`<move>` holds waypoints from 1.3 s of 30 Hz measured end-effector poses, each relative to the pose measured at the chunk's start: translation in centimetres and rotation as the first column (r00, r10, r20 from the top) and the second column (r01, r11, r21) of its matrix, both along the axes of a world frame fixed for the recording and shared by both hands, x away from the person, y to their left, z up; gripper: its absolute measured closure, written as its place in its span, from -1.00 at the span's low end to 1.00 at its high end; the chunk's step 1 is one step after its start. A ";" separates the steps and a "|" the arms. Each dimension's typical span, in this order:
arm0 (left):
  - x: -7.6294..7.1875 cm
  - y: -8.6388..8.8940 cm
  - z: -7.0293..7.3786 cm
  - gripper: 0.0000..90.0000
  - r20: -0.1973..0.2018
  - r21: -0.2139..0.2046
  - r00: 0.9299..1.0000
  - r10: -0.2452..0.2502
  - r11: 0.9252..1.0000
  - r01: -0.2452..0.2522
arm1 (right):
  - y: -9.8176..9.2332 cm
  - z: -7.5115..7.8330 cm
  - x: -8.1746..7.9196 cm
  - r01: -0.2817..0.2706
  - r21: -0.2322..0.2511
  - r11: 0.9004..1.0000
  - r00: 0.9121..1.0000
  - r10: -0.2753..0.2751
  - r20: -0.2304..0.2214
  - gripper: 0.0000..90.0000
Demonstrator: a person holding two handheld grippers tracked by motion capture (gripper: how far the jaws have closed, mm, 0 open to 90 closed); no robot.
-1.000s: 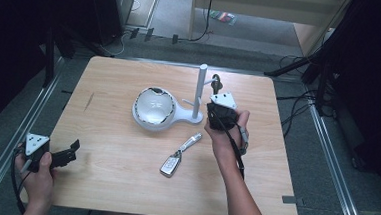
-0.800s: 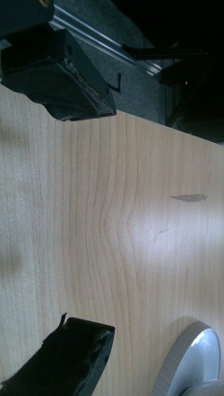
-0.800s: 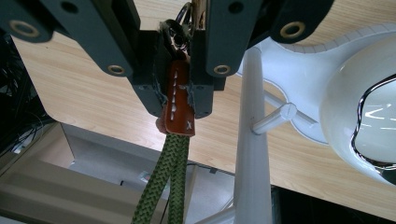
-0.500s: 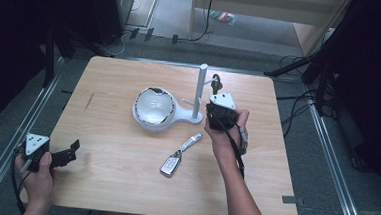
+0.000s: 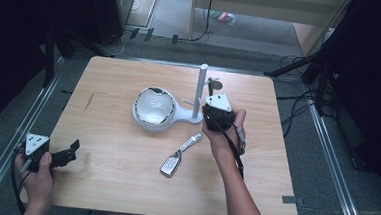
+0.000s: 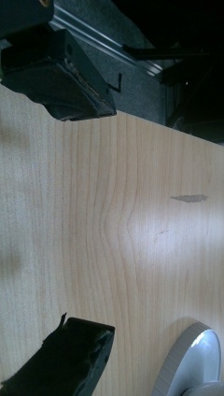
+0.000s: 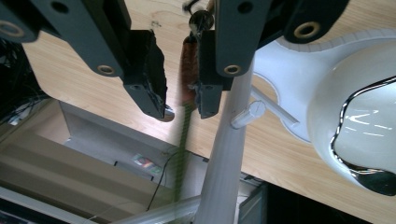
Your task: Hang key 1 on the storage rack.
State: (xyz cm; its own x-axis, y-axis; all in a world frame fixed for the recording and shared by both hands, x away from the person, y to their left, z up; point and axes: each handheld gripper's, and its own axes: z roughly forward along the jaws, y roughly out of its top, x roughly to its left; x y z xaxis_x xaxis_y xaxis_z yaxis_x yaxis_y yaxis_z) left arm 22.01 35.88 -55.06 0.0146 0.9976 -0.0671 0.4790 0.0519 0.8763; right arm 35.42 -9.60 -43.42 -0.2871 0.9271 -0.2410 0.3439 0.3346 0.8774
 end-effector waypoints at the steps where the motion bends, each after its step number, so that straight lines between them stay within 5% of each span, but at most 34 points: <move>1: 0.0 0.0 0.0 -1.00 0.001 -0.001 1.000 0.001 1.000 -0.001 | 0.0 0.0 0.0 -0.005 0.004 1.000 1.000 0.005 -0.004 0.60; 12: 0.0 0.0 0.0 -1.00 0.000 -0.001 1.000 0.000 1.000 0.000 | -0.5 -0.4 0.0 -0.020 0.049 0.999 0.999 0.022 -0.044 0.50; 19: 0.0 0.0 0.0 -1.00 0.000 0.000 1.000 0.000 1.000 0.000 | -1.0 -0.3 -0.3 -0.012 0.120 0.993 0.991 0.027 -0.128 0.36; 26: 0.0 0.0 0.0 -1.00 0.000 -0.001 1.000 0.000 1.000 0.000 | -1.3 -0.2 -0.7 0.013 0.157 0.987 0.974 0.023 -0.225 0.17; 29: 0.0 0.0 0.0 -1.00 0.002 -0.004 1.000 0.001 1.000 -0.001 | -1.4 -0.3 -1.0 0.029 0.185 0.982 0.955 0.027 -0.294 -0.03; 30: 0.0 0.0 0.0 -1.00 0.002 -0.004 1.000 0.001 1.000 -0.001 | -1.4 -0.3 -1.0 0.029 0.185 0.982 0.955 0.027 -0.294 -0.03; 31: 0.0 0.0 0.0 -1.00 0.001 -0.004 1.000 0.000 1.000 0.000 | -1.4 -0.4 -1.2 0.029 0.191 0.981 0.945 0.036 -0.326 -0.14; 36: 0.0 0.1 0.0 -1.00 0.002 -0.006 1.000 -0.002 1.000 0.002 | -1.2 -0.8 -1.6 0.057 0.168 0.984 0.930 0.009 -0.368 -0.38; 37: 0.0 0.1 0.0 -1.00 0.001 -0.007 1.000 0.000 1.000 0.000 | -1.2 -1.1 -1.6 0.073 0.182 0.981 0.912 0.008 -0.410 -0.44; 38: 0.0 0.1 0.0 -1.00 0.001 -0.007 1.000 0.000 1.000 0.000 | -1.2 -1.1 -1.6 0.073 0.182 0.981 0.912 0.008 -0.410 -0.44; 39: 0.0 0.1 0.0 -1.00 0.001 -0.006 1.000 -0.001 1.000 0.001 | -1.2 -1.2 -1.6 0.093 0.189 0.978 0.892 0.003 -0.453 -0.48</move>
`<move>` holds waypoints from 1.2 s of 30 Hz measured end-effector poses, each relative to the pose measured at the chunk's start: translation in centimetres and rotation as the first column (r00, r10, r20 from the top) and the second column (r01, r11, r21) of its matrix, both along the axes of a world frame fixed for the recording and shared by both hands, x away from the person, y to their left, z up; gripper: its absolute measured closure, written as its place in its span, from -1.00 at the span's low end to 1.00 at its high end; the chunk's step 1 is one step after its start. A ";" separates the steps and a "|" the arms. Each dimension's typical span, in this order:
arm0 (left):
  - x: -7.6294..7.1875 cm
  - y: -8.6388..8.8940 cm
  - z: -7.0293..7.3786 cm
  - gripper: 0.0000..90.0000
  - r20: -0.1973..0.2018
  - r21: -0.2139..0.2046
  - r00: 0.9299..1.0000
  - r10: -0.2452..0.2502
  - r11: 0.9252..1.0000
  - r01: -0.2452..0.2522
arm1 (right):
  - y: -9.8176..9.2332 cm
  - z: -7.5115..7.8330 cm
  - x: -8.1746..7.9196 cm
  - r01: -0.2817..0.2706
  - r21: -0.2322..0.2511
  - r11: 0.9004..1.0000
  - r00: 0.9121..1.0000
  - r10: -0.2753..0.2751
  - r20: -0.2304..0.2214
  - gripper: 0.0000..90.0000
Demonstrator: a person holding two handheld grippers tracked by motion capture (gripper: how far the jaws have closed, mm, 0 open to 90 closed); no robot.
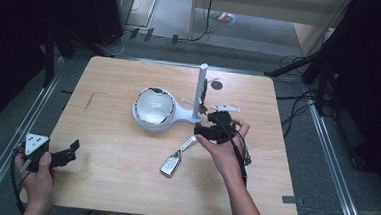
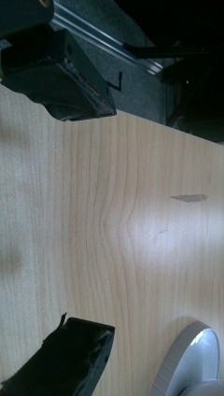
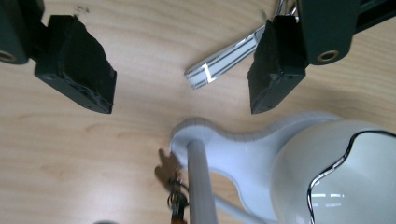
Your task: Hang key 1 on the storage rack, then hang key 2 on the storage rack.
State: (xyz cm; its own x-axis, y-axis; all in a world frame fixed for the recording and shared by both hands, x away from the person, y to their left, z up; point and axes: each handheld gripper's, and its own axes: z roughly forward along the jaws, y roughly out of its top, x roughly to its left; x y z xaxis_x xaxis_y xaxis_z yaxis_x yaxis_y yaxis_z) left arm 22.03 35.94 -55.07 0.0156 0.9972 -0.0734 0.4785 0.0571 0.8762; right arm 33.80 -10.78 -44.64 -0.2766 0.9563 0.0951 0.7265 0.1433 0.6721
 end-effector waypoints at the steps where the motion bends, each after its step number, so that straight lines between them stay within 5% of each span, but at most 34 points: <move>1: 0.0 0.0 0.0 -1.00 0.000 0.000 1.000 0.000 1.000 0.000 | 0.0 0.0 0.0 0.002 0.012 1.000 1.000 -0.002 -0.017 -0.50; 8: 0.0 0.0 0.0 -1.00 -0.003 0.003 1.000 -0.004 1.000 0.004 | -0.5 0.0 0.2 0.065 0.067 0.996 0.992 -0.058 -0.112 -0.69; 14: 0.0 0.0 0.0 -1.00 -0.004 0.002 1.000 -0.006 1.000 0.006 | -0.7 -0.5 0.4 0.102 0.108 0.989 0.973 -0.076 -0.219 -0.79; 36: 0.1 0.0 0.0 -1.00 -0.004 -0.005 1.000 -0.002 1.000 0.002 | 0.6 -2.0 -0.2 0.132 0.091 0.987 0.954 -0.102 -0.283 -0.61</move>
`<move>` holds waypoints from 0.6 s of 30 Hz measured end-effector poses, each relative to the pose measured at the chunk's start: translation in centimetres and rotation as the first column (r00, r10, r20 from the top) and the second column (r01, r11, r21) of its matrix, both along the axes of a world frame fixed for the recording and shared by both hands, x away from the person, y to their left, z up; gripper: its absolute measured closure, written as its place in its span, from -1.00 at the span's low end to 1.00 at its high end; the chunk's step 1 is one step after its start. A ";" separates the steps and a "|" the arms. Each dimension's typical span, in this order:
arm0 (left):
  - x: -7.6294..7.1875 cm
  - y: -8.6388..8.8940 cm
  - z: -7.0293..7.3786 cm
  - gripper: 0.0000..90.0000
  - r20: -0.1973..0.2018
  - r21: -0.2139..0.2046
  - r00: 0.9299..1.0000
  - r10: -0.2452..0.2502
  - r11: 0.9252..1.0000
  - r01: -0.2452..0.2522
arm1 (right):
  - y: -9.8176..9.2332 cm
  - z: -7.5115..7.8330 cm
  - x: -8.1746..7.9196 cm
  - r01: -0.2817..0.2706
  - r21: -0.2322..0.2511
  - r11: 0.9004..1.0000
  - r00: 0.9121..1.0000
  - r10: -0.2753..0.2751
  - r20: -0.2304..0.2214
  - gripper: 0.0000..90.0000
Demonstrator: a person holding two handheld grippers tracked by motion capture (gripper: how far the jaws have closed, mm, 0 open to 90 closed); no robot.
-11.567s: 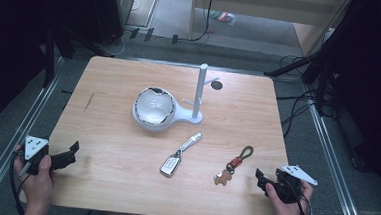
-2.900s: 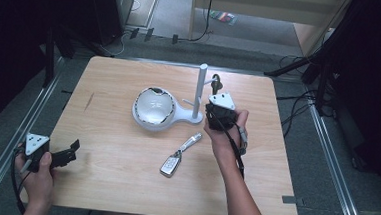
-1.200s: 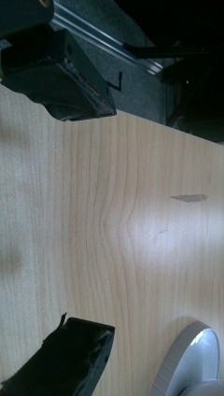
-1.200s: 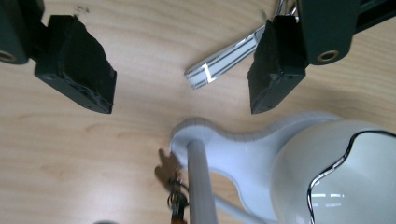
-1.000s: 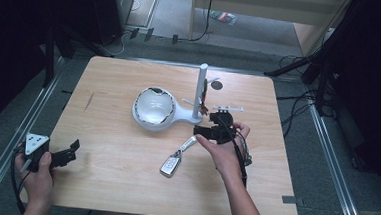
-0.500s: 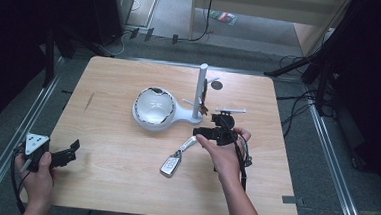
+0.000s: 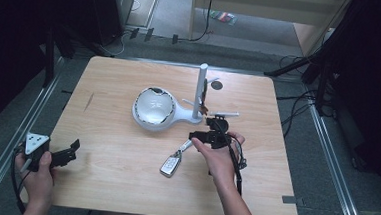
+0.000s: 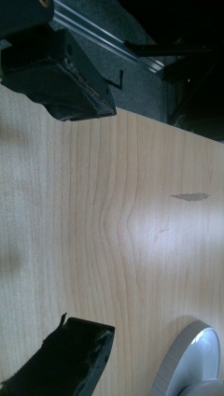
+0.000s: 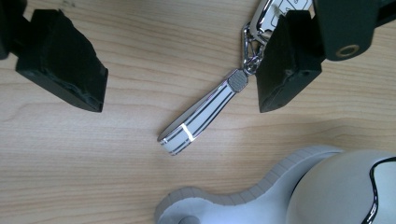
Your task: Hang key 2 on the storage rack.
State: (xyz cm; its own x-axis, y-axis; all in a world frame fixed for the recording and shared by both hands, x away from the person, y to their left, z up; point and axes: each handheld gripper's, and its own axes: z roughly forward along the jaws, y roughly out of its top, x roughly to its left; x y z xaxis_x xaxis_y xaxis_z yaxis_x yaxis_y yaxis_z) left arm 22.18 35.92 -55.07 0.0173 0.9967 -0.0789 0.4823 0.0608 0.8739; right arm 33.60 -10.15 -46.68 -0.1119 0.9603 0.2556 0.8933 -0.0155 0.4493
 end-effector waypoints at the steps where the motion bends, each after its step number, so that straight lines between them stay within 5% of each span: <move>1: 0.0 0.0 0.0 -1.00 -0.001 0.001 1.000 0.000 1.000 0.000 | 0.1 -0.1 0.0 -0.002 0.003 1.000 1.000 0.002 -0.005 -0.61; 18: 0.0 0.0 0.0 -1.00 0.004 -0.003 1.000 0.001 1.000 -0.001 | 2.1 -1.8 0.6 0.015 -0.003 1.000 0.998 -0.016 -0.062 -0.47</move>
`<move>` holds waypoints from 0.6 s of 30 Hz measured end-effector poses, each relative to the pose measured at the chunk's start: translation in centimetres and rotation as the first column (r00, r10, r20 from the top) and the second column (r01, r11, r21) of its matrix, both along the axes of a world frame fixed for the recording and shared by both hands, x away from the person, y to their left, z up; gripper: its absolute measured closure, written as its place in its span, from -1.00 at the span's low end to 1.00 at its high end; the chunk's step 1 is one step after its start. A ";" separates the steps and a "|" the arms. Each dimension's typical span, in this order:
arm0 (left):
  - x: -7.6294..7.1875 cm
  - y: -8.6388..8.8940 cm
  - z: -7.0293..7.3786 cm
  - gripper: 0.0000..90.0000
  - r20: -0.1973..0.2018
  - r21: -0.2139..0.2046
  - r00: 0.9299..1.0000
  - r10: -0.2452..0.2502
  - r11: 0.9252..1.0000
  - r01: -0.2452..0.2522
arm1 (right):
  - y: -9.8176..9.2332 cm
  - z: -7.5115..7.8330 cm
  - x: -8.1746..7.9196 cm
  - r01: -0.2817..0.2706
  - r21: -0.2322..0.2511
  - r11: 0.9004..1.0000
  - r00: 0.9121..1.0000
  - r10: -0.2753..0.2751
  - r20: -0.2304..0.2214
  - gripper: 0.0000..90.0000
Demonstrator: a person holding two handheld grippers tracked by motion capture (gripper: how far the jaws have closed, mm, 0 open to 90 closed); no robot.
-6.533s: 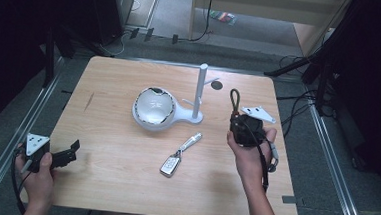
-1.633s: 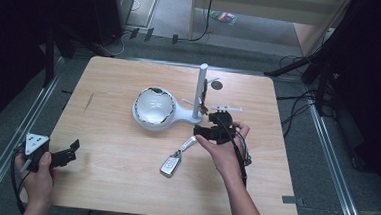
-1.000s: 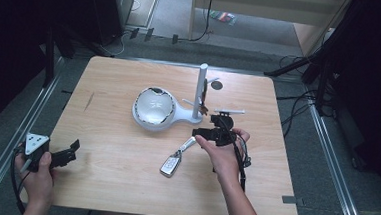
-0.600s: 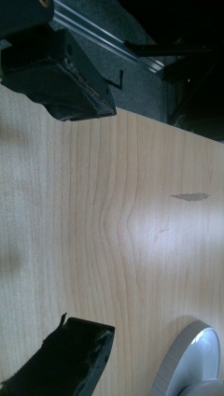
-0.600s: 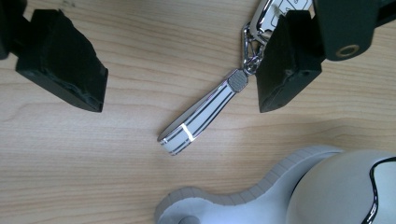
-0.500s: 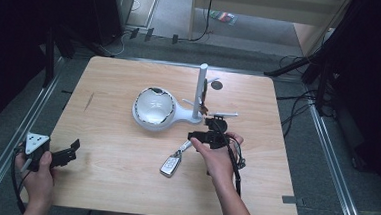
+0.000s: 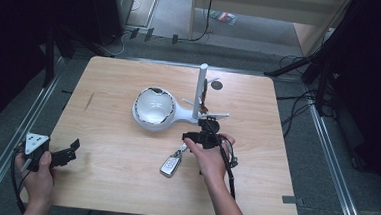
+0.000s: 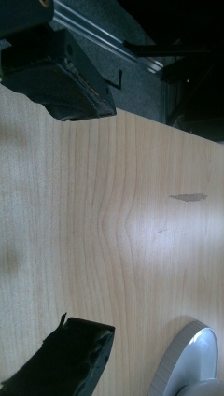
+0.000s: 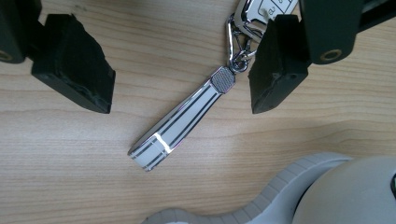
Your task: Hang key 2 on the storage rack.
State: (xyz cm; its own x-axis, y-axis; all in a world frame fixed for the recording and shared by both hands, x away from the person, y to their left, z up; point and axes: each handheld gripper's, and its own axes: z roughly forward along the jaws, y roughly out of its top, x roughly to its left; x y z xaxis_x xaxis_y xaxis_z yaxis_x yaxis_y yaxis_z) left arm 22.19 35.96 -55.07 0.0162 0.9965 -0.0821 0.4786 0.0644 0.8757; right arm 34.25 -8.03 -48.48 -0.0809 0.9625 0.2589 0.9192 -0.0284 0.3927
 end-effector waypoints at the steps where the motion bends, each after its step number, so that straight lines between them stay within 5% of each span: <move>1: 0.0 0.0 0.0 -1.00 0.000 0.000 1.000 0.000 1.000 0.000 | 0.0 0.0 0.0 0.000 0.000 1.000 1.000 0.000 0.000 -0.47; 18: 0.0 0.0 0.0 -1.00 -0.003 0.000 1.000 0.000 1.000 0.000 | 1.4 -1.4 0.6 0.032 -0.005 0.999 0.997 -0.032 -0.064 -0.16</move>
State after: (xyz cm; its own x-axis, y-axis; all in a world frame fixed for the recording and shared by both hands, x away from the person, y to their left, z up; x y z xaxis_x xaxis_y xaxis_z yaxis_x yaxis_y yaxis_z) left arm 22.21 35.95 -55.06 0.0159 0.9965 -0.0819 0.4809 0.0642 0.8744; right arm 34.89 -6.58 -49.91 -0.0338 0.9654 0.2587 0.9411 -0.0564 0.3333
